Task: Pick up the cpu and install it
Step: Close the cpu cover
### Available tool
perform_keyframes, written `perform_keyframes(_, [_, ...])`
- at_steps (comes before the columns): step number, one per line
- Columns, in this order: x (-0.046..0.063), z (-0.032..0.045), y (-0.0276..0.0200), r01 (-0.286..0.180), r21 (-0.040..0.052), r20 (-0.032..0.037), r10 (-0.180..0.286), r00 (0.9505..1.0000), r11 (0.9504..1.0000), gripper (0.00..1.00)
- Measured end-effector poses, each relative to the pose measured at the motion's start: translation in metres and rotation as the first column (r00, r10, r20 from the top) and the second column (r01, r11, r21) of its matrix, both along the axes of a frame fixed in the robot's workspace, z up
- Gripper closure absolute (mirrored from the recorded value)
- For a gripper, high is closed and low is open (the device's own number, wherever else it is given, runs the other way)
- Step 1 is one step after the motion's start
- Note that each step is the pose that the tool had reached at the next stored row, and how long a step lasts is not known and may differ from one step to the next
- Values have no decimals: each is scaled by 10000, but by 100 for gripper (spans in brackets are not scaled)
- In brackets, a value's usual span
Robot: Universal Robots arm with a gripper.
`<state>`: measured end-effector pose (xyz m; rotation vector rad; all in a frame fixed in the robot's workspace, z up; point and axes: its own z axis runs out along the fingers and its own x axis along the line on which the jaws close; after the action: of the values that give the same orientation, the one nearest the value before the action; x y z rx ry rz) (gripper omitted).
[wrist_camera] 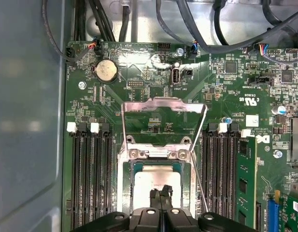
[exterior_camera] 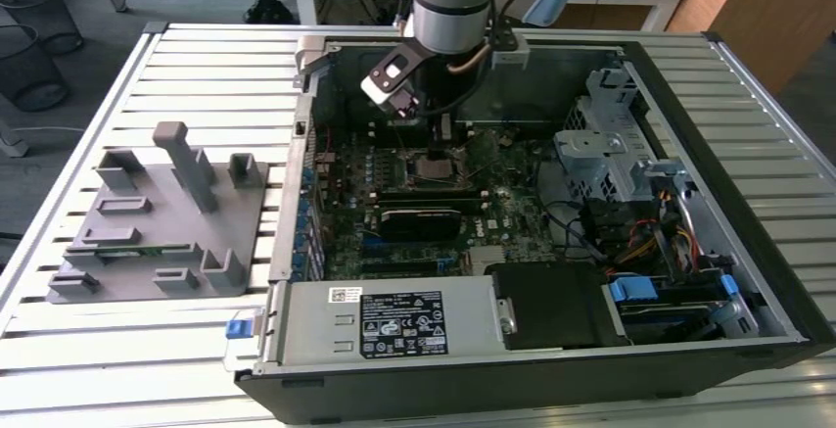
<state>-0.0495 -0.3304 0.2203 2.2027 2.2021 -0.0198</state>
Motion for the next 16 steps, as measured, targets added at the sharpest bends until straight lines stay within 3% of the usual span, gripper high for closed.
perform_keyframes(16, [0,109,0,0,-37,-2,0,10000,10000,89])
